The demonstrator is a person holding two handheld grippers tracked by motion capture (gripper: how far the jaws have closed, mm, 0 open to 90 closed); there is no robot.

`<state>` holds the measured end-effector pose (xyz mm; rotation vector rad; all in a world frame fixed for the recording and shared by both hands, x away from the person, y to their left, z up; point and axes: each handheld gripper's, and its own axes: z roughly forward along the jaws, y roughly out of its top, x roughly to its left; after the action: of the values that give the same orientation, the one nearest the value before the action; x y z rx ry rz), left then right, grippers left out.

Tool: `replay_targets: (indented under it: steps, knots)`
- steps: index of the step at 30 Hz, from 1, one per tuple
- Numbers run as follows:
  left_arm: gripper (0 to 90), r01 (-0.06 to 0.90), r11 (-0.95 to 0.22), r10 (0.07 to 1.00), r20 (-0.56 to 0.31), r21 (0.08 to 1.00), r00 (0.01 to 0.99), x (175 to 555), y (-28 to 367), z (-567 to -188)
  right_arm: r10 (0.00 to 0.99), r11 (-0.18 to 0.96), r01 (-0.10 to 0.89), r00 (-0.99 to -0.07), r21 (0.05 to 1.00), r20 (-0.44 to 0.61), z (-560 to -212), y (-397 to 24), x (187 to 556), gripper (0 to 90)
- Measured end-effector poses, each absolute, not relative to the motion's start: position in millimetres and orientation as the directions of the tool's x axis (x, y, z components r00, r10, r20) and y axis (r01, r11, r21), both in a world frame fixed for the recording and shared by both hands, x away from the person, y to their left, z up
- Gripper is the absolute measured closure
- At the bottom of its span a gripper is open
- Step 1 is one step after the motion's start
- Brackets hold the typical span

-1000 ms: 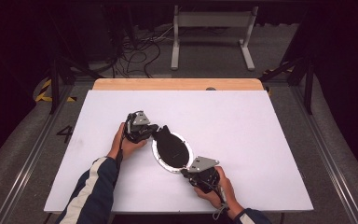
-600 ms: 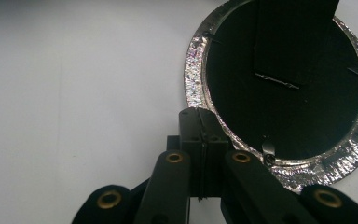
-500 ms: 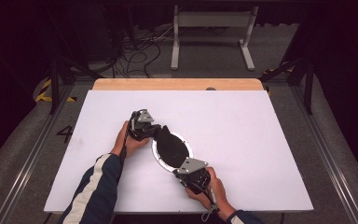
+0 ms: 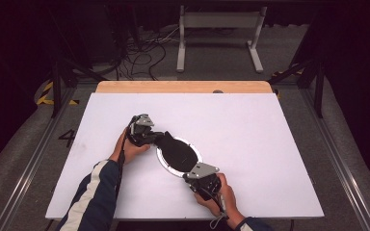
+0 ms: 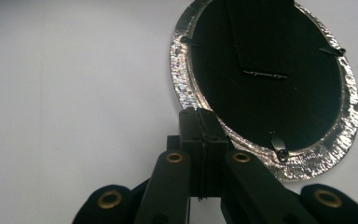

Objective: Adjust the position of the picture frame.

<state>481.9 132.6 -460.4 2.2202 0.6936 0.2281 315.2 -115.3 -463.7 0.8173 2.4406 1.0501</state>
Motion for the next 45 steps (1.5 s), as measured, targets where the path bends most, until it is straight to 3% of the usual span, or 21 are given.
replay_targets:
  steps: [45]
  knots:
    - [90.0,0.409,-0.548,0.557,-0.047,0.729,0.829,466,139,-462,0.706,0.51,0.424,-0.704,0.748,-0.082,-463,-139,323,90.0]
